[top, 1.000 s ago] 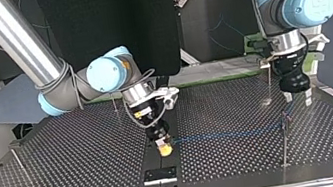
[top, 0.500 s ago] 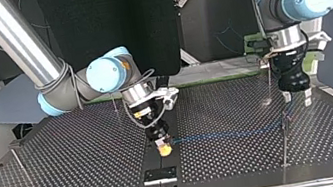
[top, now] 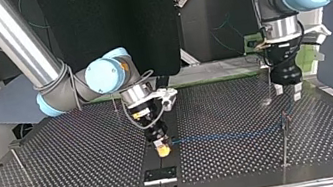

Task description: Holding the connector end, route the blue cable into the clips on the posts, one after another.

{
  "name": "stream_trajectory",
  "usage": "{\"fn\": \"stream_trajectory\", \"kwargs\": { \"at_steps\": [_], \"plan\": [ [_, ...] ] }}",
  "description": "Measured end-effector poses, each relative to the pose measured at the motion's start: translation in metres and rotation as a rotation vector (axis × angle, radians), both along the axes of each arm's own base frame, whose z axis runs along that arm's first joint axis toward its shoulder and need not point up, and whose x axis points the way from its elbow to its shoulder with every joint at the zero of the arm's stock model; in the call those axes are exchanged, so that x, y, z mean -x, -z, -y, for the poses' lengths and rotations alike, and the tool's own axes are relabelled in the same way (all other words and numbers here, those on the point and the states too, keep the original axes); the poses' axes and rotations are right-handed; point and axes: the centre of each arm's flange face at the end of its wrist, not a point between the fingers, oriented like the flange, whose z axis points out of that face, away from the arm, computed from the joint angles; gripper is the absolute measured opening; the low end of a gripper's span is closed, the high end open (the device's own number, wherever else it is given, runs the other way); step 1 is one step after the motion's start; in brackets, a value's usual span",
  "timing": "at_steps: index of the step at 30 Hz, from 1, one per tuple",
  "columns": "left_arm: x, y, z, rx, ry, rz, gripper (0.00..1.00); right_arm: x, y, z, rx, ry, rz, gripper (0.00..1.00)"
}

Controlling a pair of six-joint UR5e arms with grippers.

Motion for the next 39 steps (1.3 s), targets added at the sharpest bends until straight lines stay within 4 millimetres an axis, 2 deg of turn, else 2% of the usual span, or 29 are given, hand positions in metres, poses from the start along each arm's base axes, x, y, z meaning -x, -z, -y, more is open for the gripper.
{"fn": "stream_trajectory", "kwargs": {
  "at_steps": [11, 22, 28, 35, 39],
  "plan": [
    [0.014, -0.021, 0.005, -0.115, 0.0, 0.045, 0.98, 0.0, 0.001, 0.0, -0.003, 0.0, -0.004, 0.0],
    [0.014, -0.021, 0.007, -0.232, 0.015, 0.028, 0.98, 0.0, 0.001, -0.001, -0.005, -0.001, -0.006, 0.0],
    [0.012, -0.029, 0.009, -0.229, 0.045, 0.02, 0.98, -0.001, 0.002, -0.002, -0.009, -0.002, -0.012, 0.0],
    [0.01, -0.054, 0.009, -0.22, 0.053, 0.012, 0.98, -0.001, 0.003, -0.003, -0.012, -0.004, -0.014, 0.0],
    [0.011, -0.054, 0.01, -0.211, 0.059, -0.013, 0.98, -0.002, 0.003, -0.004, -0.012, -0.005, -0.014, 0.0]
  ]
}}
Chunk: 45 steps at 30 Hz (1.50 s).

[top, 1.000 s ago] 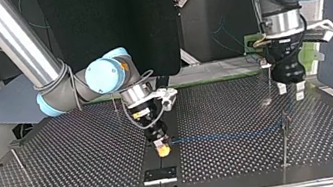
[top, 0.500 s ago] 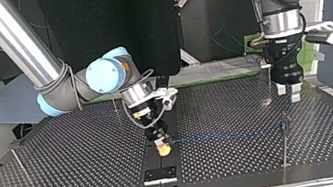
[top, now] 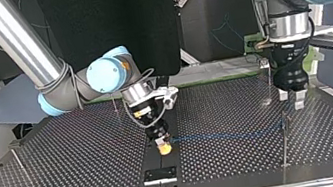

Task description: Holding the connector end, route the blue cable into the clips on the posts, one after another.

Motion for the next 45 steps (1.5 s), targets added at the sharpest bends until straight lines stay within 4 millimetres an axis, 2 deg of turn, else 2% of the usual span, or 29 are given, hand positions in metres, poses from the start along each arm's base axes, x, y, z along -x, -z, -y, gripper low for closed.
{"fn": "stream_trajectory", "kwargs": {
  "at_steps": [11, 31, 45],
  "plan": [
    [-0.003, 0.007, 0.002, 0.02, 0.005, -0.027, 0.98, 0.0, 0.001, -0.001, -0.004, -0.001, -0.001, 0.0],
    [-0.001, 0.007, 0.008, 0.033, 0.011, -0.025, 0.98, -0.001, 0.002, -0.002, -0.009, -0.005, -0.004, 0.0],
    [-0.003, 0.011, 0.019, -0.009, 0.072, -0.036, 0.98, -0.003, 0.003, -0.005, -0.011, -0.008, -0.012, 0.0]
  ]
}}
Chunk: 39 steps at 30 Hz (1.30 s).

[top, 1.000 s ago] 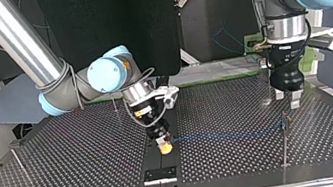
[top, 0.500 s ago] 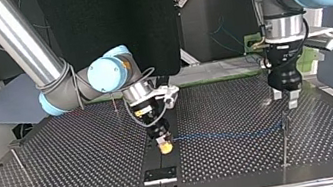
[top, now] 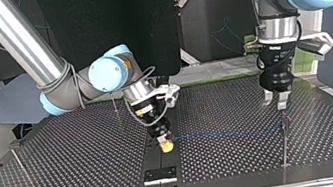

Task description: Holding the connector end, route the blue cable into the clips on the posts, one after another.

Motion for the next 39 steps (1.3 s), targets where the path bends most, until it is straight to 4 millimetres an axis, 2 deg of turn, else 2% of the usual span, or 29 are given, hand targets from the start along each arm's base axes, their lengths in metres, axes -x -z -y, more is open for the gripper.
{"fn": "stream_trajectory", "kwargs": {
  "at_steps": [7, 14, 18, 29, 39],
  "plan": [
    [-0.011, 0.0, 0.01, -0.061, 0.04, -0.014, 0.98, -0.002, 0.0, -0.003, 0.002, -0.004, -0.002, 0.0],
    [-0.013, -0.036, 0.019, -0.09, 0.056, 0.06, 0.98, -0.005, -0.002, -0.007, 0.015, -0.007, -0.013, 0.0],
    [-0.018, -0.047, 0.026, -0.091, 0.069, 0.071, 0.98, -0.007, -0.002, -0.009, 0.021, -0.008, -0.019, 0.0],
    [-0.029, -0.024, 0.043, -0.134, 0.093, -0.017, 0.98, -0.007, -0.027, -0.014, 0.054, -0.013, 0.002, 0.0],
    [-0.034, -0.027, 0.053, -0.134, 0.109, -0.006, 0.98, -0.015, -0.032, -0.027, 0.061, -0.038, 0.003, 0.0]
  ]
}}
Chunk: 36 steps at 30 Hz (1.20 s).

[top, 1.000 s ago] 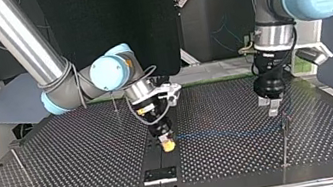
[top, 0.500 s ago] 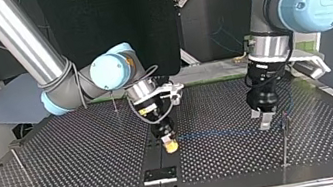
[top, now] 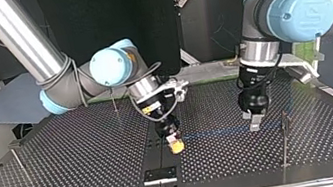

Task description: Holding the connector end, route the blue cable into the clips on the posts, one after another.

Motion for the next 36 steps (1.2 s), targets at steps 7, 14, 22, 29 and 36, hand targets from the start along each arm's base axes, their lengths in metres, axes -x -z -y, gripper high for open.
{"fn": "stream_trajectory", "kwargs": {
  "at_steps": [7, 14, 22, 29, 36],
  "plan": [
    [-0.015, 0.01, 0.01, -0.002, 0.01, -0.021, 0.98, -0.007, -0.004, -0.01, 0.008, -0.015, 0.0, 0.0],
    [-0.032, 0.017, 0.012, 0.014, -0.026, -0.016, 0.98, -0.013, -0.012, -0.017, 0.017, -0.027, 0.0, 0.0],
    [-0.046, 0.021, 0.013, 0.039, -0.059, 0.011, 0.98, -0.015, -0.013, -0.021, 0.014, -0.033, -0.001, 0.0],
    [-0.051, 0.013, 0.009, 0.061, -0.073, 0.042, 0.98, -0.015, -0.013, -0.021, 0.01, -0.033, 0.0, 0.0],
    [-0.052, 0.011, 0.006, 0.067, -0.09, 0.046, 0.98, -0.014, -0.013, -0.022, 0.004, -0.033, -0.004, 0.0]
  ]
}}
